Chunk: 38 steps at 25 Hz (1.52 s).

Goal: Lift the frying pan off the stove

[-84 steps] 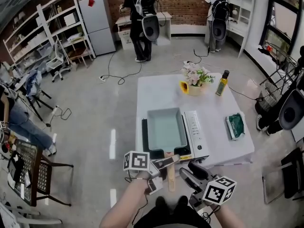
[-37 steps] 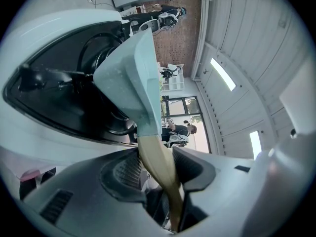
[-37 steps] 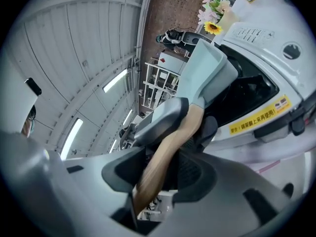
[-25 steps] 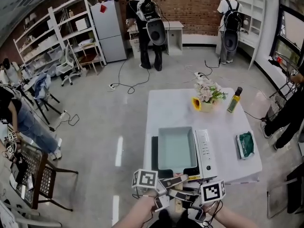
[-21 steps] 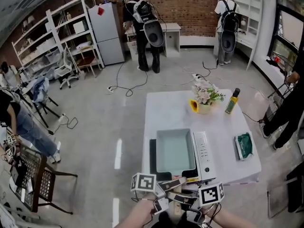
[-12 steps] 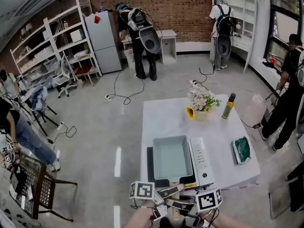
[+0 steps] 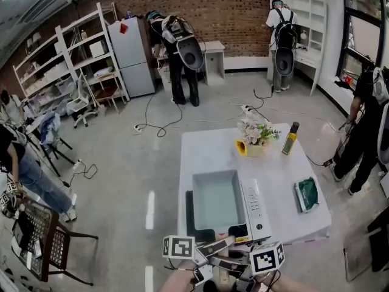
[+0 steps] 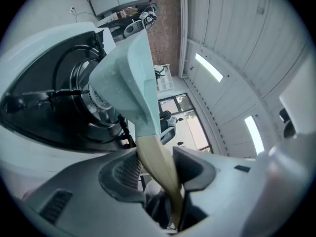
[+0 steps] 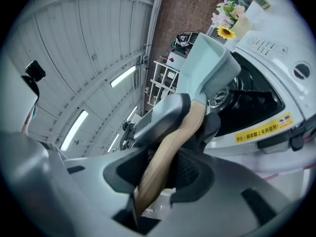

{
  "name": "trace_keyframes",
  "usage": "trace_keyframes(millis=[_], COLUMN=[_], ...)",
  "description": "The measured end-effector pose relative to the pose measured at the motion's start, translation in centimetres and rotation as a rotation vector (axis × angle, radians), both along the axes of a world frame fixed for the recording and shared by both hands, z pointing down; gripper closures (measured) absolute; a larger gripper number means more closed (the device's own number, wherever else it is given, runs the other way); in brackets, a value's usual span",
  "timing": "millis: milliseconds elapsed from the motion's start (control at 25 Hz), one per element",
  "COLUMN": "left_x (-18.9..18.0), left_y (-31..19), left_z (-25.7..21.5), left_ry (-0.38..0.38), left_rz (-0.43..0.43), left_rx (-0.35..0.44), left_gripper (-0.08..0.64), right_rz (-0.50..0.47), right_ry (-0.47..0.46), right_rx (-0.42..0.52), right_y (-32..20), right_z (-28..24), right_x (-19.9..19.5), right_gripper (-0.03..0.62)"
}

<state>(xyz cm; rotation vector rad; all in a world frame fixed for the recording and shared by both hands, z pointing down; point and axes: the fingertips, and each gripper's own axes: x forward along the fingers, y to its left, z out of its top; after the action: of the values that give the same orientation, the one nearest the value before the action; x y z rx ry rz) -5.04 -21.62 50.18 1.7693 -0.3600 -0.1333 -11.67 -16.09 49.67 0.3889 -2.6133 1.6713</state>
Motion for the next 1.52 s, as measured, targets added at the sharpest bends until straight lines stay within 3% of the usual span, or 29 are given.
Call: trace_keyframes(millis=[760,1520], left_x=[2.4,2.7], left_y=[-1.3,-0.1], left_z=[-6.0,-11.4], left_ry=[-0.013,-0.025], left_rz=[0.010,0.007], left_rx=[0.208,0.359], left_gripper=[0.374,0.370], right_rz=[0.023,0.043], right_ry=[0.005,-0.004], right_rx=[0.216,0.356], right_y=[-1.4,-0.2], right_z=[-4.9,-9.7], right_x=[2.3,2.7], right_gripper=[0.445,0.443])
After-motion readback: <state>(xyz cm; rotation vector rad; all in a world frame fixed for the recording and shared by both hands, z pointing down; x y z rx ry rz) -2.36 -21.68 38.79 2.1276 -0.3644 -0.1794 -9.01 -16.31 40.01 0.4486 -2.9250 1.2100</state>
